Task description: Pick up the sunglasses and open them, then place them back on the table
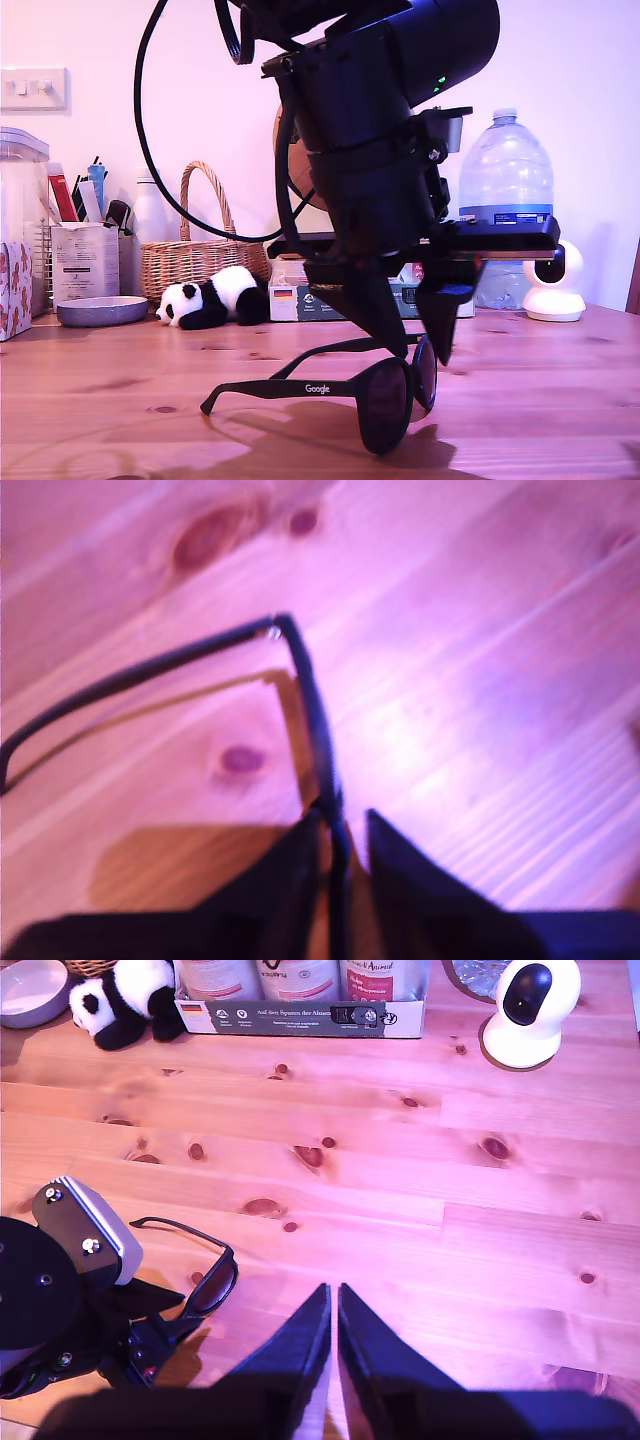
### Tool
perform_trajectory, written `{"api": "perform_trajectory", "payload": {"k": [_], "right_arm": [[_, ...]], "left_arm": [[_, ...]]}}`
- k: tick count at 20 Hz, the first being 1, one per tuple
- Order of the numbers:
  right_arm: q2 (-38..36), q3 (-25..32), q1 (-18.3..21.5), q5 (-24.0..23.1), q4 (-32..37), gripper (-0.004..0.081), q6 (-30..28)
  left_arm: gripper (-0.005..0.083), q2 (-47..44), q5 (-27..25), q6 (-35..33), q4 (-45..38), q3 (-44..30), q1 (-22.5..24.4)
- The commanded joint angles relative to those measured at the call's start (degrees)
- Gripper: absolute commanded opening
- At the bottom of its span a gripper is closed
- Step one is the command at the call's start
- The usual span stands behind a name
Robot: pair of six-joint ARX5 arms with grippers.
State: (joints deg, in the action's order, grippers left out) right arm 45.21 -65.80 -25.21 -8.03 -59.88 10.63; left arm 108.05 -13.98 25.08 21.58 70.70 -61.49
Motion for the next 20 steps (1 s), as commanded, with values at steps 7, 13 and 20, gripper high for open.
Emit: {"api": "perform_trajectory", "payload": {"k": [7, 13, 20], "right_arm": [[-0.11, -0.31, -0.26, -0.04, -0.48, 0.0004, -2.6], [-0.04, -0.31, -0.24, -0.17, 0.94, -0.0011, -4.5], [0.0, -0.15, -0.13, -5.27, 11.54, -0.0011, -8.31]], "left_arm": [[0.0233, -6.19, 0.15, -7.78, 1.55, 4.83, -0.28], [-0.0014, -16.76, 0.0, -18.23, 1.51, 4.9, 0.13], [-0.0014, -26.27, 0.02, -24.9, 4.59, 4.83, 2.32]]}}
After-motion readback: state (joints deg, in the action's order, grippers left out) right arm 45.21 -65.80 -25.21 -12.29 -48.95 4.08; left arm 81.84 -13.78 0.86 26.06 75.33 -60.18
